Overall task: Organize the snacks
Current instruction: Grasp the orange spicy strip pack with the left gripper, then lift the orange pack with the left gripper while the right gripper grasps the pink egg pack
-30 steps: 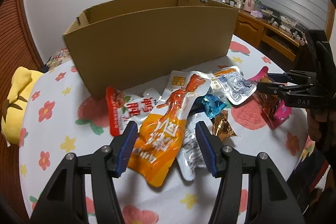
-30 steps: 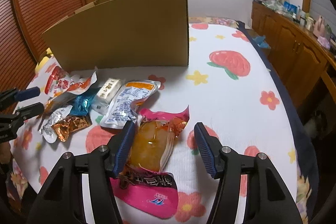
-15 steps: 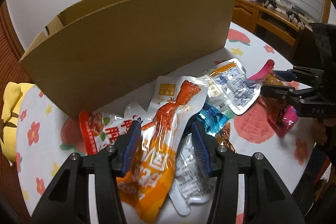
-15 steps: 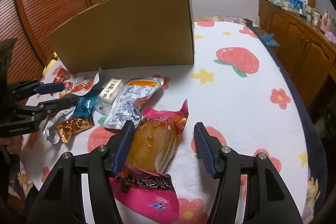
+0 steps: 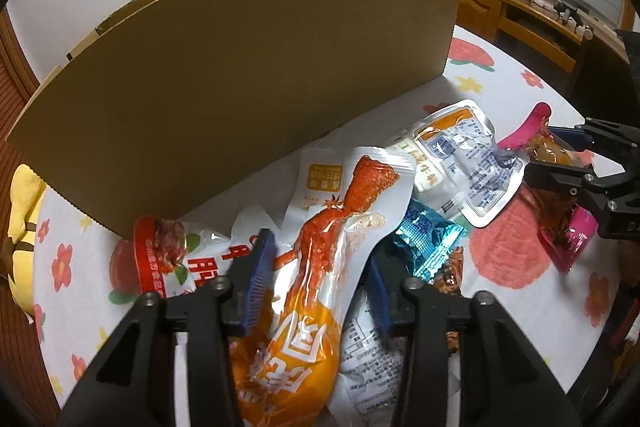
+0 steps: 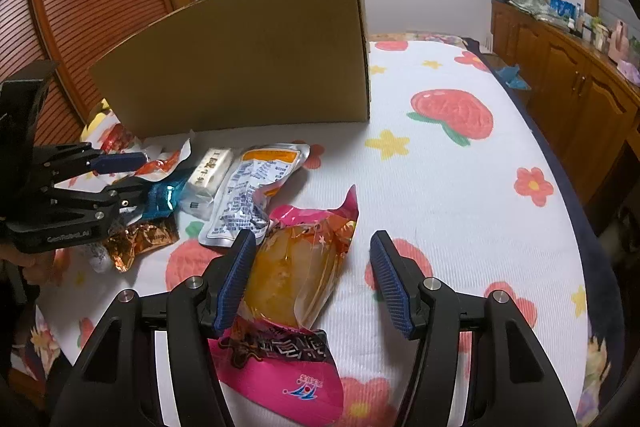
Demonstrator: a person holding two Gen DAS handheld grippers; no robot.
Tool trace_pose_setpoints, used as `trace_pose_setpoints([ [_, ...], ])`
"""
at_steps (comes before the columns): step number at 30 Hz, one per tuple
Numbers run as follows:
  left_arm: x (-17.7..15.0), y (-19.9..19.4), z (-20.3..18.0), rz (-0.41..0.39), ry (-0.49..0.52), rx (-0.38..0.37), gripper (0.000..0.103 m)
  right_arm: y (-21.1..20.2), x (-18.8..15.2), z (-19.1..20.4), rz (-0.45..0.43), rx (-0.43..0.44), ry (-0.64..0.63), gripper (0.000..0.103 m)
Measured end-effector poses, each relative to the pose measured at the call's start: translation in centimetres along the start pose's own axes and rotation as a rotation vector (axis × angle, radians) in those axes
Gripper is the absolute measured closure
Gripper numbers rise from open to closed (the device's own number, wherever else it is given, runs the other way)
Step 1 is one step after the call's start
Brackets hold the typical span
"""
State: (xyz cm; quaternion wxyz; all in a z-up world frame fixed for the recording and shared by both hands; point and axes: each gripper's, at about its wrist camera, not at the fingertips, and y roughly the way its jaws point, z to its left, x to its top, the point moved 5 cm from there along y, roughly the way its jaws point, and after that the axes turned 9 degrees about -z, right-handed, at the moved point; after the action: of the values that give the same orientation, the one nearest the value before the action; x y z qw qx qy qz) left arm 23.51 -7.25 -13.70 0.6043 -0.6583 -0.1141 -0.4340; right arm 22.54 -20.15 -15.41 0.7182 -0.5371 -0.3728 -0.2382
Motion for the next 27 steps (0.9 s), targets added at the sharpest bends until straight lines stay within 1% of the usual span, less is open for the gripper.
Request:
trace_pose_setpoints([
  [1,0.0,0.0,0.0,-0.002,-0.001,-0.003,0.077,0.0,0.0,0.0,0.0,0.001,0.001,0.043],
  [2,0.0,-0.1,0.1,-0.004,-0.006,-0.008,0.08,0.0,0.0,0.0,0.0,0.001,0.002,0.042],
  [8,-0.1,-1.5,1.0,-0.033,-0.042,-0.012,0.081,0.0,-0.1,0.0,0.0,0.001,0.002,0.042],
  [19,0.2,-6.3,1.9,-0.153,-0.112,-0.025,0.082,0.0,-0.1,0.0,0.002,0.0,0.001,0.042],
  [27,0.2,-8.0,1.9,-0.212,-0.137,-0.025,0.083,0.0,-0.1,-0.1,0.002,0.003,0.006,0.041],
])
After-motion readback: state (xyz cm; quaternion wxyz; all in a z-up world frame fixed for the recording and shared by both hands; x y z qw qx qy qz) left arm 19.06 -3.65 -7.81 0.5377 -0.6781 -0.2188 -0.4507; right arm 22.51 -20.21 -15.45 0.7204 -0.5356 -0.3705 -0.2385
